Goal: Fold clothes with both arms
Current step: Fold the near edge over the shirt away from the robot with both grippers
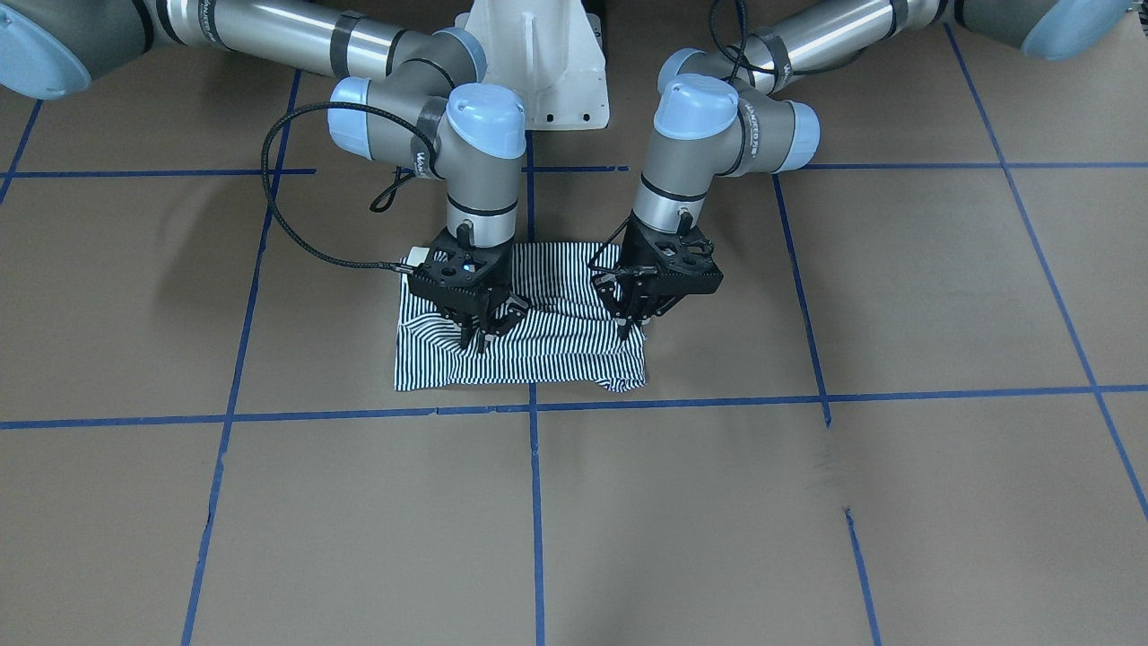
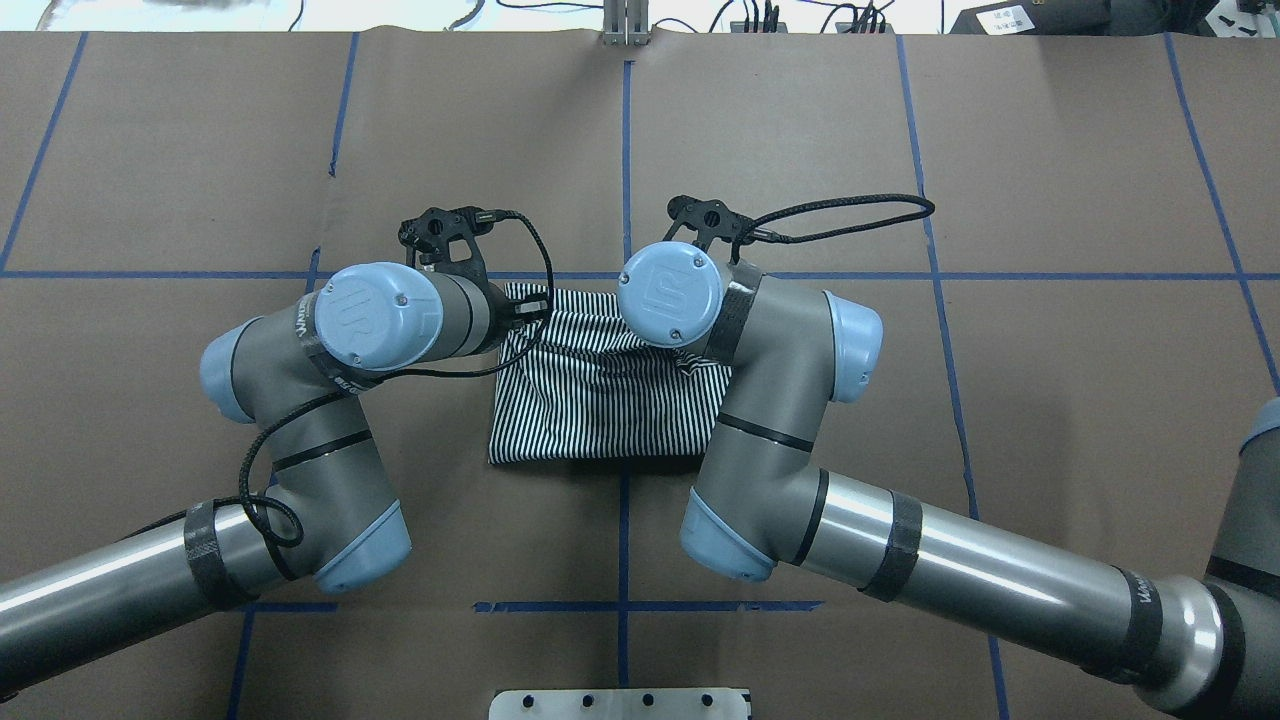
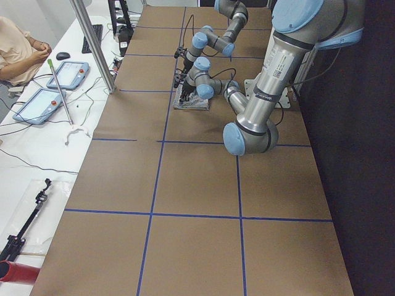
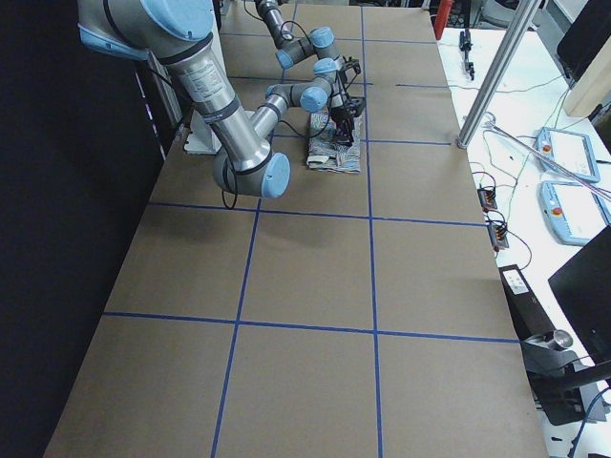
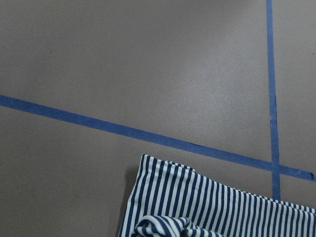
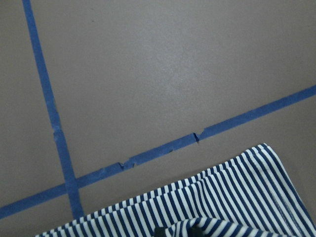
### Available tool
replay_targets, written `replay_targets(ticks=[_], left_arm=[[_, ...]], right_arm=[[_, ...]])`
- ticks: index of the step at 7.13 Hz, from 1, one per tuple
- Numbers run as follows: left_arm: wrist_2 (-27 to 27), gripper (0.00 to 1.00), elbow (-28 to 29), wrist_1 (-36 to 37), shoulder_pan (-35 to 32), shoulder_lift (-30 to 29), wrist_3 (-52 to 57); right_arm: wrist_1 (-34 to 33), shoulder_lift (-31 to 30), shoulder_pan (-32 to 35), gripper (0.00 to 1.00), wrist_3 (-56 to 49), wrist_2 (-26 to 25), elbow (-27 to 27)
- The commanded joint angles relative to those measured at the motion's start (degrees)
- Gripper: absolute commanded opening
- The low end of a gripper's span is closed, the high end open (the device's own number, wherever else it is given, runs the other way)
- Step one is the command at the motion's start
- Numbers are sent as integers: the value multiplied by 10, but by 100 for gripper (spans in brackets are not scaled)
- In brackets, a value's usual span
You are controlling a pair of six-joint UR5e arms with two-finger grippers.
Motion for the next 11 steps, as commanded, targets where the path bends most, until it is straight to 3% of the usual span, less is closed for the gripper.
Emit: replay_targets(ticks=[1, 2, 5, 8, 10, 11], left_arm=[[-95, 100, -35, 1, -64, 19, 108], [-135, 100, -51, 1, -95, 41, 172], [-135, 100, -52, 1, -98, 43, 175], [-135, 100, -52, 1, -98, 44, 173], [-135, 100, -52, 1, -98, 44, 174], [-135, 100, -52, 1, -98, 44, 174]], right_arm=[[-5, 1, 11, 100, -61, 45, 28], [-6, -1, 9, 100, -73, 46, 38], [-45, -1, -54, 100, -125, 0, 36], [-55, 0, -59, 100, -173, -32, -2], [-48, 1, -12, 100, -219, -47, -33], [-42, 13, 32, 100, -256, -45, -75]])
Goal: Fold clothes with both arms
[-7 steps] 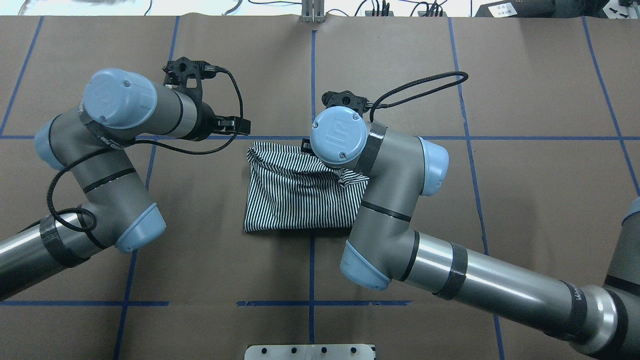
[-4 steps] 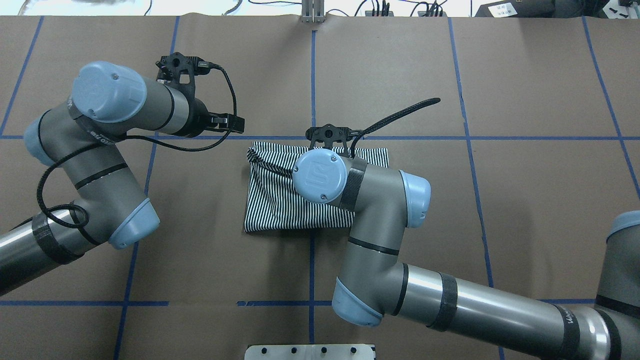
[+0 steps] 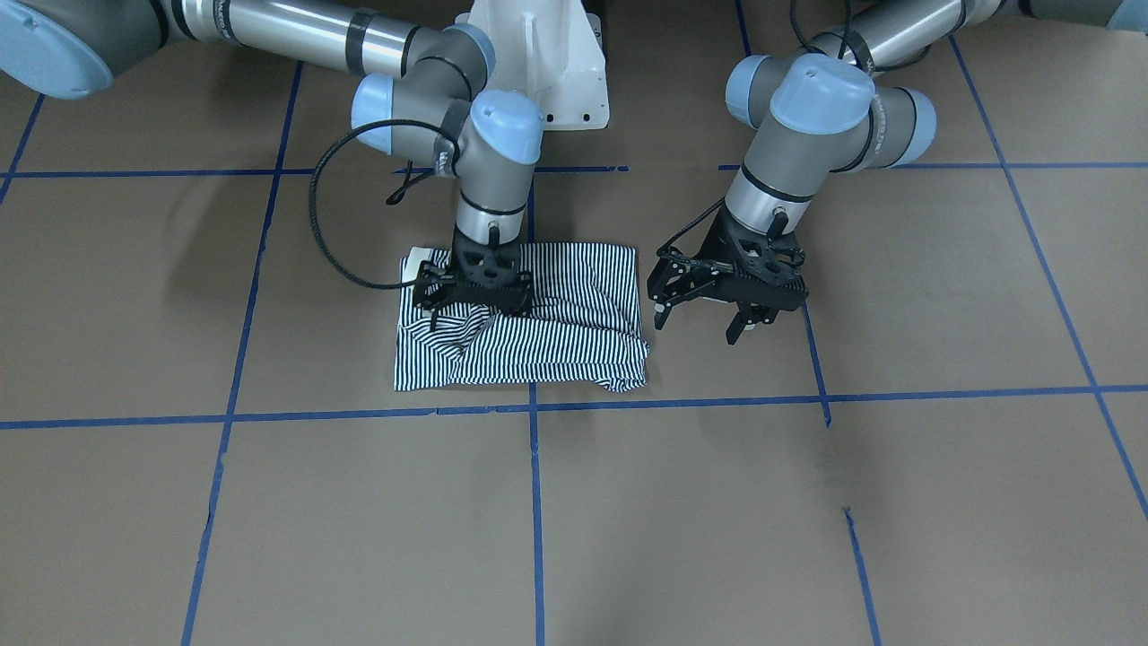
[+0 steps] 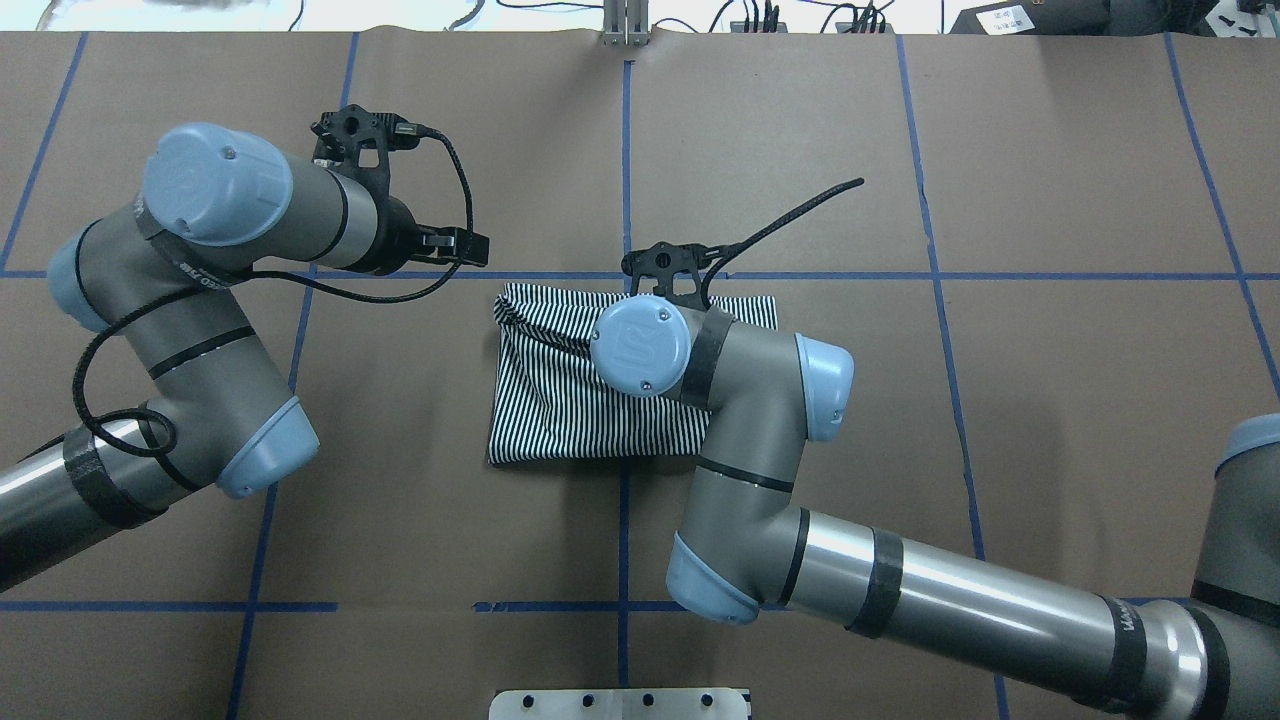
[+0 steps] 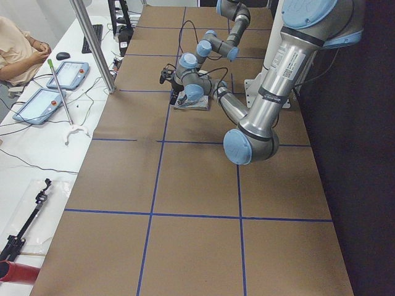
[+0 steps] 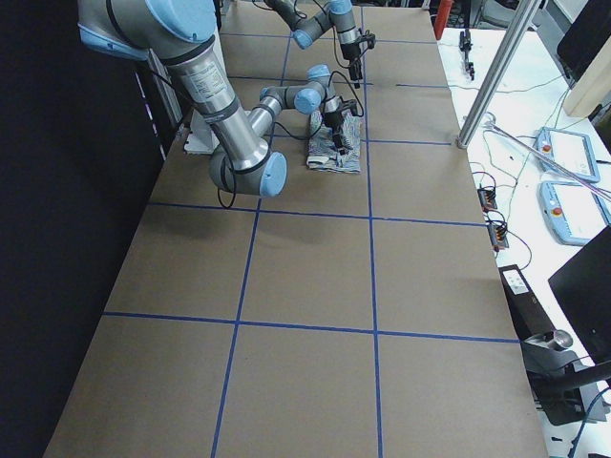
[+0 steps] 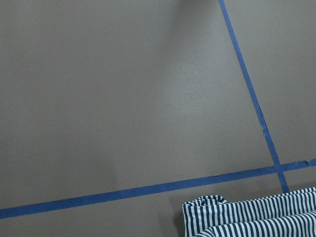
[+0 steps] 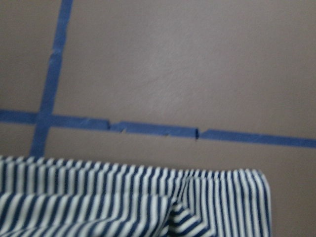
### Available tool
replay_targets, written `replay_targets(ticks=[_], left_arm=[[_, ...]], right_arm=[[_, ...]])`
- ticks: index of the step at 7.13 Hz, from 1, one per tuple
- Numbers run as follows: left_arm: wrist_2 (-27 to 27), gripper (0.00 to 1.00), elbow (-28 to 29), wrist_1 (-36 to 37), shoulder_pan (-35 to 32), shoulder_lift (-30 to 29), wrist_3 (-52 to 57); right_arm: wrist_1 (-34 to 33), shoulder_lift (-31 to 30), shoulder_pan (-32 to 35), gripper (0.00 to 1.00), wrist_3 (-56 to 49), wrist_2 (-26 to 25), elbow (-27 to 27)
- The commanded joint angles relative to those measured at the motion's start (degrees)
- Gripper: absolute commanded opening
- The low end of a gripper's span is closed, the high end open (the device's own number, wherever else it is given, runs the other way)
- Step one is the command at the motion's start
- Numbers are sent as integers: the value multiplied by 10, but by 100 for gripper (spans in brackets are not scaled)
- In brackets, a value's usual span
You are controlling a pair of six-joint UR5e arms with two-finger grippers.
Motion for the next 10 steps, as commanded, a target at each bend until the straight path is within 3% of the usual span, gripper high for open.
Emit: replay_targets(ticks=[1, 2, 3, 6, 8, 10], left_arm=[[0, 100, -1, 0, 0, 0, -1], [0, 100, -2, 0, 0, 0, -1], [0, 100, -1, 0, 0, 1, -1], [3, 100, 28, 6, 13, -12, -47], [73, 100, 100, 8, 64, -69, -96], [90, 100, 103, 9, 92, -74, -114]], right_arm=[[25, 32, 89, 100, -72, 6, -97], [62, 34, 133, 100, -116, 22, -135], [76, 34, 170, 100, -164, 71, -141], [93, 36, 176, 100, -154, 167, -89], [92, 24, 174, 100, -152, 171, -60], [93, 21, 174, 100, -152, 171, -59]])
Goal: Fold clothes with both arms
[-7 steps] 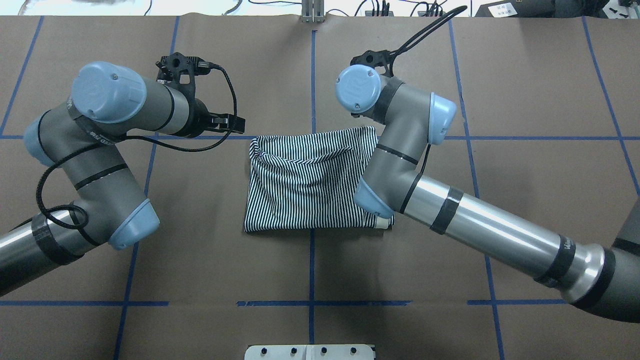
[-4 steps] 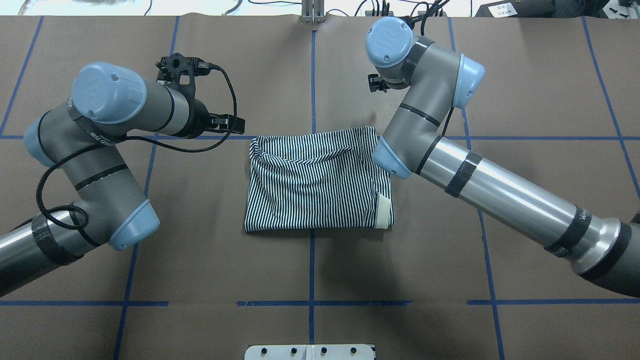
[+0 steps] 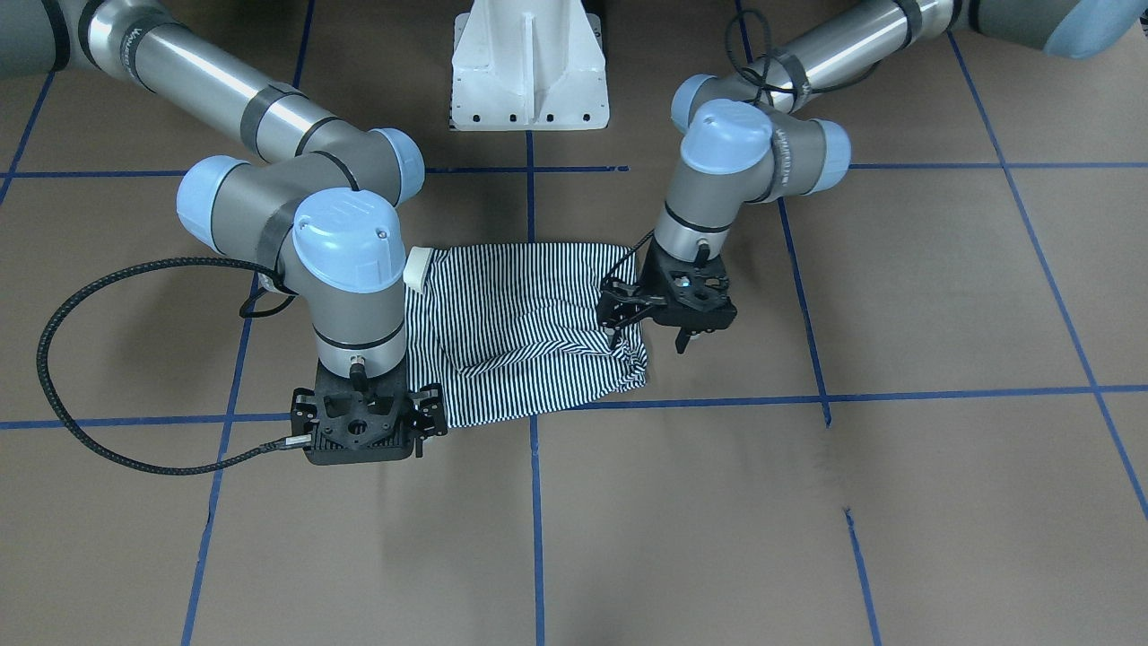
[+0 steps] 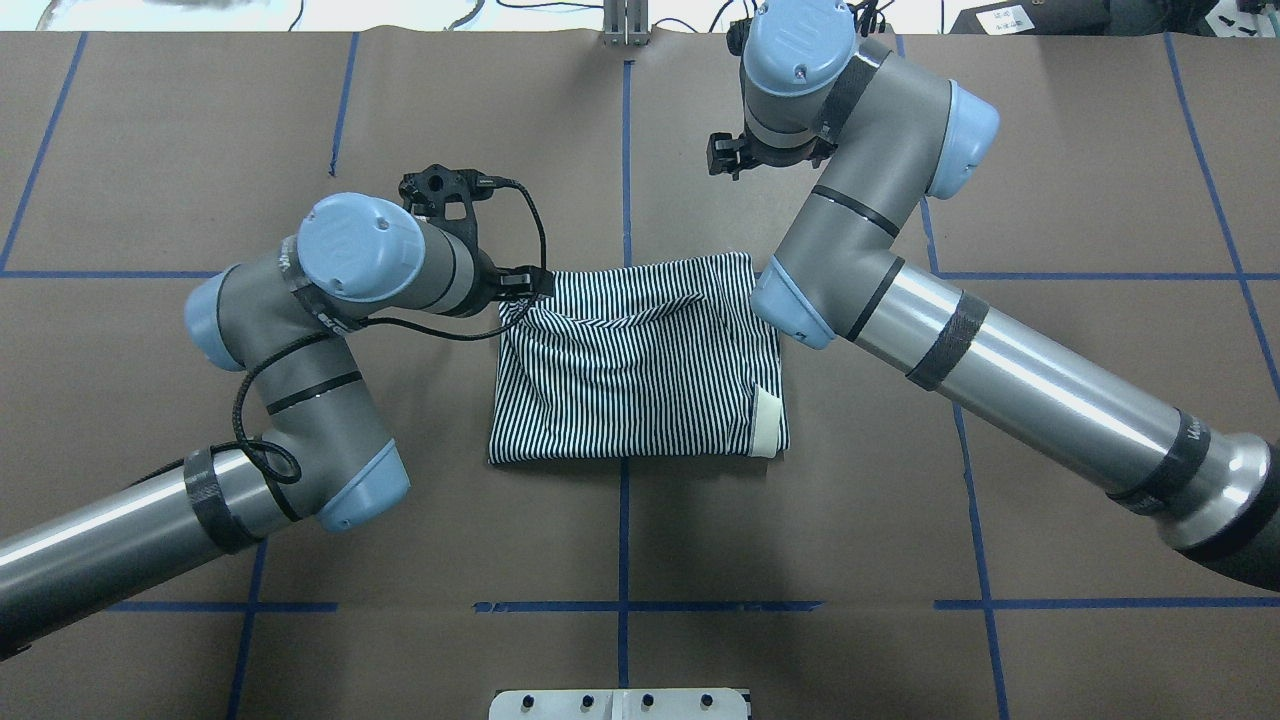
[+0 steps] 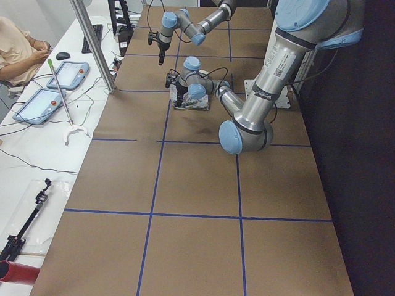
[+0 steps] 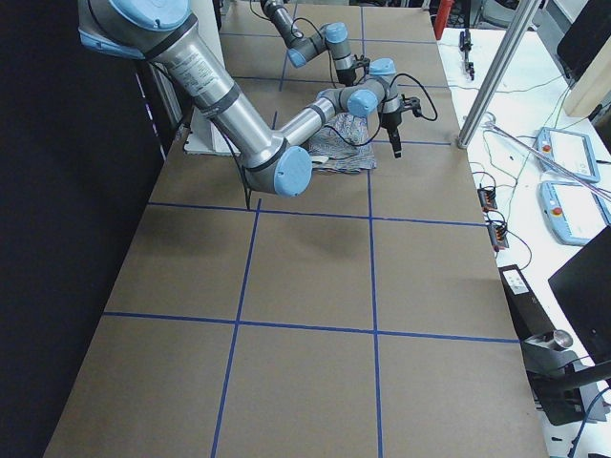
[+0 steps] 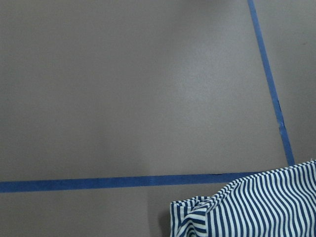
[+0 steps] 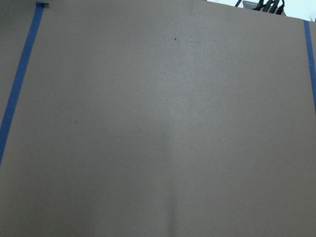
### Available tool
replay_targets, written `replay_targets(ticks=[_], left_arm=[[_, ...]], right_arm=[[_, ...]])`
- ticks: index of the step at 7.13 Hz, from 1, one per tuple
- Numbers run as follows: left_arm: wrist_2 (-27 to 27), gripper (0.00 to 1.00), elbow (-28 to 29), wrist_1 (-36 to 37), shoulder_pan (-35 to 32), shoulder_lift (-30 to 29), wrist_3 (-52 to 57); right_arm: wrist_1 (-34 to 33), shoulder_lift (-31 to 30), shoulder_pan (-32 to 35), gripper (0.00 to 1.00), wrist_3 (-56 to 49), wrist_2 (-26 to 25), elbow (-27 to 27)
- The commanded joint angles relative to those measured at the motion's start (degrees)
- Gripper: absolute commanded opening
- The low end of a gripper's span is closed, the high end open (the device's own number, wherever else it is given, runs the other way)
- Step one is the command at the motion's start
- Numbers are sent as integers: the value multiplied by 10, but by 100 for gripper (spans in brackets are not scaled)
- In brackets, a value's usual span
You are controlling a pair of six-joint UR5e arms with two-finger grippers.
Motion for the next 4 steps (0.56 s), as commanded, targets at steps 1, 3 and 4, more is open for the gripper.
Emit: replay_targets(ticks=[1, 3, 4], left_arm=[[22, 100, 7, 1, 23, -6, -10], [40, 100, 6, 2, 32, 0, -4], [46, 100, 6, 2, 39, 0, -3]], right_arm=[[4, -4, -1, 100, 0, 1, 2], [4, -5, -4, 100, 3, 0, 2], [5, -5, -4, 100, 3, 0, 2]])
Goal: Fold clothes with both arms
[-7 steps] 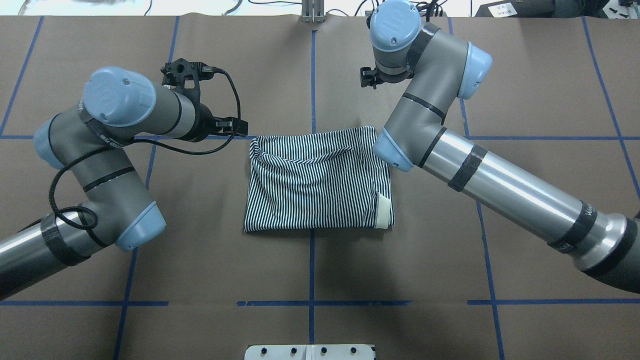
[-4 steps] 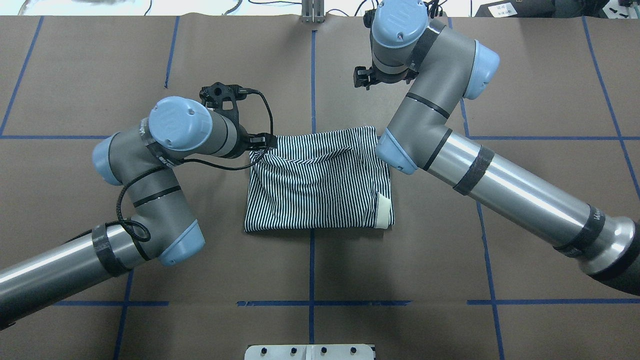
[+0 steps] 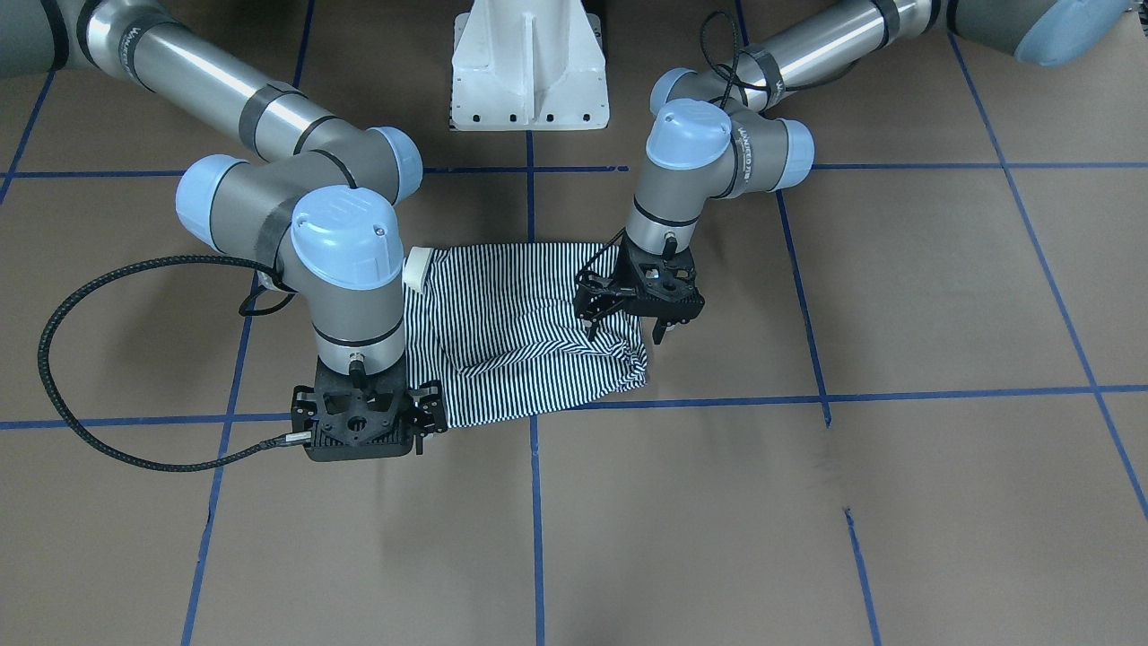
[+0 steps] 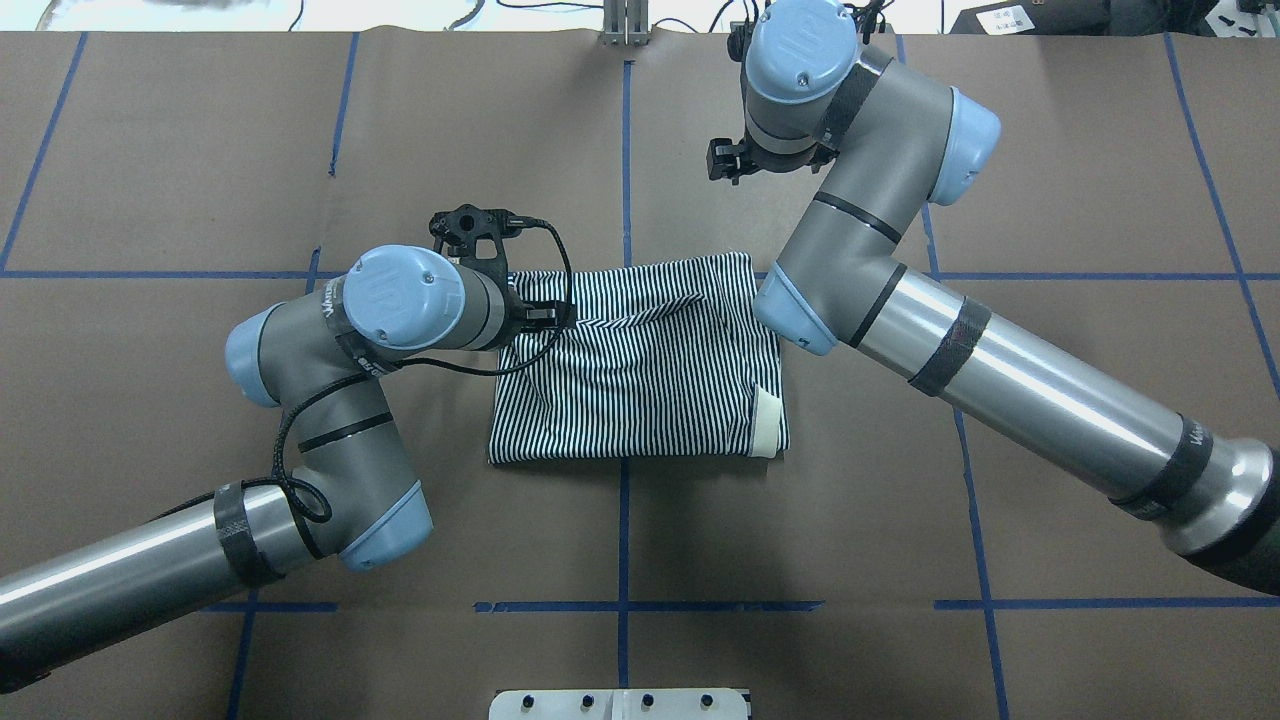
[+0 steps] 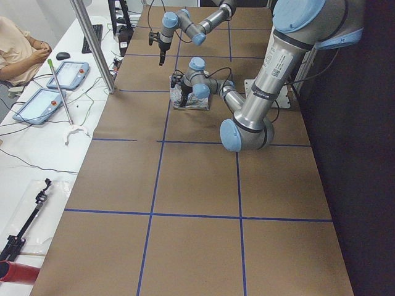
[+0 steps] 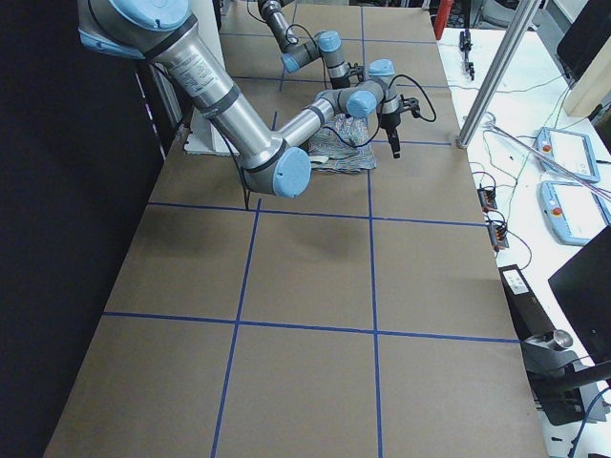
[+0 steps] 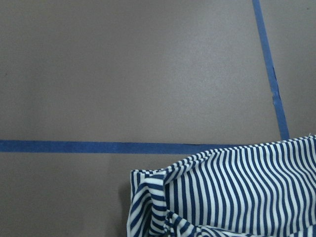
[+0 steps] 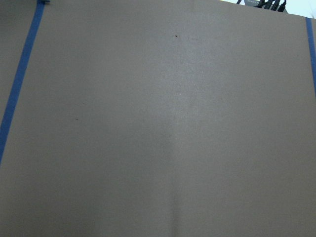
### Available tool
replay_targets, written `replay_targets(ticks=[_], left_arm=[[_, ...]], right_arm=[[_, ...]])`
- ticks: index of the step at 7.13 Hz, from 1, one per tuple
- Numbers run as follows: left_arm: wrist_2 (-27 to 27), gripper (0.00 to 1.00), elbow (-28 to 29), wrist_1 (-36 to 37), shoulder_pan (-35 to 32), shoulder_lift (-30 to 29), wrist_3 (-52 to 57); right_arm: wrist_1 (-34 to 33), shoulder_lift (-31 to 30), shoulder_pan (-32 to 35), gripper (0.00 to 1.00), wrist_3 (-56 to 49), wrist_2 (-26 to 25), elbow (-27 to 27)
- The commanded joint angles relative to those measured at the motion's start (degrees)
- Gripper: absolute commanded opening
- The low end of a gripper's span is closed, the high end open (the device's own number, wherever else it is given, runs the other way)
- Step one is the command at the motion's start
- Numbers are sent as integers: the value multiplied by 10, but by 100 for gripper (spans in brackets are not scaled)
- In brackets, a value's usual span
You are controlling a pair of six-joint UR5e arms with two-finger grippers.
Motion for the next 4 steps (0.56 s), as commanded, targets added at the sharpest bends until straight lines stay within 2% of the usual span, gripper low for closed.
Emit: replay_targets(ticks=[1, 4], left_arm=[[13, 100, 0, 0, 12, 4, 2], [26, 100, 7, 0, 20, 7, 12]], right_arm=[[1, -1, -1, 100, 0, 0, 0], [2, -4, -1, 100, 1, 0, 0]])
